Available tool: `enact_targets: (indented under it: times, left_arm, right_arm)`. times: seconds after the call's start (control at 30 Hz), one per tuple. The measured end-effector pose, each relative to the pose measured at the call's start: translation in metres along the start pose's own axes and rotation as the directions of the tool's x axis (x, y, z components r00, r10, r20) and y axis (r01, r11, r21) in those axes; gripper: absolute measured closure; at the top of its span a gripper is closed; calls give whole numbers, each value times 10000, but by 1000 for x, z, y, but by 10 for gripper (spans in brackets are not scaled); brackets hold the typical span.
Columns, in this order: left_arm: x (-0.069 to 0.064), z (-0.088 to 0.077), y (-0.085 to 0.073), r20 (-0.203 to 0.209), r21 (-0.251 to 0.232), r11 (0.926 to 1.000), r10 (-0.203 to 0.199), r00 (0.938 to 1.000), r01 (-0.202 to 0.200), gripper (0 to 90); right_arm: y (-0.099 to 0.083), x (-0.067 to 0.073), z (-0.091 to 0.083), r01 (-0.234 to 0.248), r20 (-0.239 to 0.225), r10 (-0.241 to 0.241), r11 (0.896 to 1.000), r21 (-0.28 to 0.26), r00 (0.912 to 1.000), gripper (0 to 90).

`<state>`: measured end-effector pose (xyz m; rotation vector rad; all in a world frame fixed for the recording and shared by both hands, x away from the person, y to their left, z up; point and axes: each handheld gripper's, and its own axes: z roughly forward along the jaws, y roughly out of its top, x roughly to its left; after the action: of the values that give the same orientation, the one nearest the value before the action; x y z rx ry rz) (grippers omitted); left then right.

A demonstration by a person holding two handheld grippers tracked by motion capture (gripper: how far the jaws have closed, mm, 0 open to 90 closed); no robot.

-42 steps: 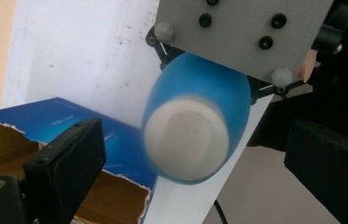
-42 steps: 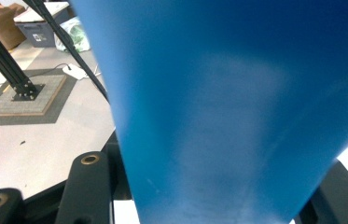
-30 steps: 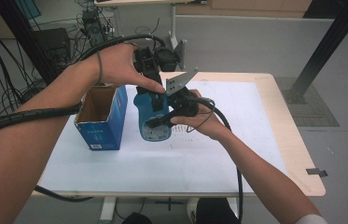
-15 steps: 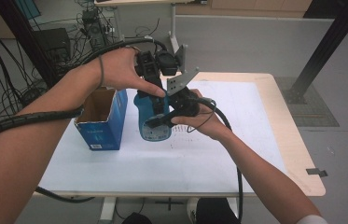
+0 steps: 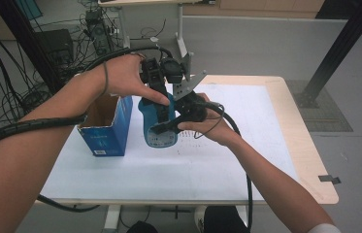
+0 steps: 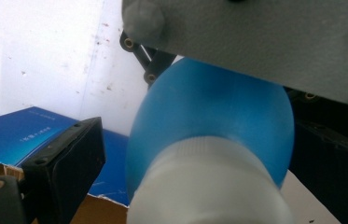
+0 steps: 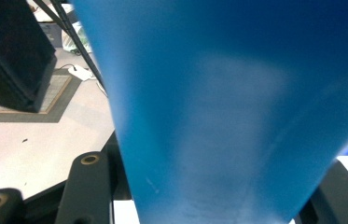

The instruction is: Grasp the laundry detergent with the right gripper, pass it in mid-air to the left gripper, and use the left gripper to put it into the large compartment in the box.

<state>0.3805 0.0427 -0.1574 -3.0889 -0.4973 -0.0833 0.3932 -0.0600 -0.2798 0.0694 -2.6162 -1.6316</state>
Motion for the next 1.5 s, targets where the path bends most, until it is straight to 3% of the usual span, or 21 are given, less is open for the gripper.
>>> enact_targets:
  times: [0.93,1.07,1.1,1.5]
  left_arm:
    - [-2,-4,3,-165,-22,10000,89,9998,-89,65]
    - [-2,-5,3,-182,4,9999,125,9998,-125,66]
    - [-2,-5,3,-181,9,9999,128,9998,-128,66]
    - [-2,-6,2,-158,-57,9999,125,9998,-126,65]
  right_arm:
    - [0,1,0,83,38,-83,10000,20,10000,438]
    - [0,1,-1,17,23,-17,10000,49,10000,438]
    - [0,3,-2,-296,18,296,9992,252,9996,438]
    - [-1,1,-2,-147,80,146,9996,232,9999,438]
